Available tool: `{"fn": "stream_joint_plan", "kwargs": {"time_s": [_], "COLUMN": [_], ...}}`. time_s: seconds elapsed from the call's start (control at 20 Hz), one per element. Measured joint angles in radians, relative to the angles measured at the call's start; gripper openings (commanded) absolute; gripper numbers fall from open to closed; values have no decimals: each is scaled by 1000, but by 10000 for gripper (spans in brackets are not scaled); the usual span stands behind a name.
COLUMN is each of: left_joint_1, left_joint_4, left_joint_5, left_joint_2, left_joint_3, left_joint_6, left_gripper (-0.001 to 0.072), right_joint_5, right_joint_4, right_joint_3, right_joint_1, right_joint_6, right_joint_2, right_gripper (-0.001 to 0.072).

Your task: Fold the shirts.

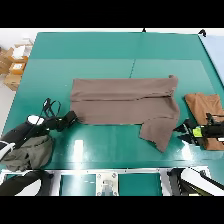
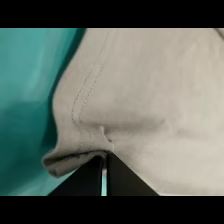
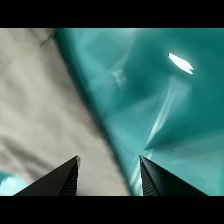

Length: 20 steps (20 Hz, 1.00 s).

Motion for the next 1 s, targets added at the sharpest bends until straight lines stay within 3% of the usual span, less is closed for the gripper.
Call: {"fn": "stream_joint_plan", "kwargs": {"time_s": [0.1, 0.15, 0.2, 0.25, 0.5, 0.75, 1.0], "left_joint_1": [-3, -4, -4, -5, 34, 137, 164], "left_joint_4": [-9, -11, -14, -13, 94, 348, 446], "left_joint_5": [-6, -11, -18, -24, -127, -330, -447], "left_joint_2": [-1, -2, -2, -2, 19, 101, 128], "left_joint_3": [9, 12, 14, 17, 71, 109, 130], "left_joint_6": [8, 12, 16, 19, -1, -115, -149], "left_gripper": [25, 25, 25, 25, 24, 24, 24], "right_joint_5": [-14, -29, -47, -66, -114, -9, 69], "right_joint_4": [24, 27, 38, 35, 6, -121, -168], "right_joint_3": [-27, -37, -45, -50, -8, 10, 39], "right_joint_1": [45, 67, 90, 106, 140, 148, 148], "right_joint_6": [-19, -28, -41, -56, -85, 38, 109], "right_joint_2": [-13, -21, -33, -40, -30, 116, 243], "right_gripper": [438, 328, 130, 27, 18, 18, 18]}}
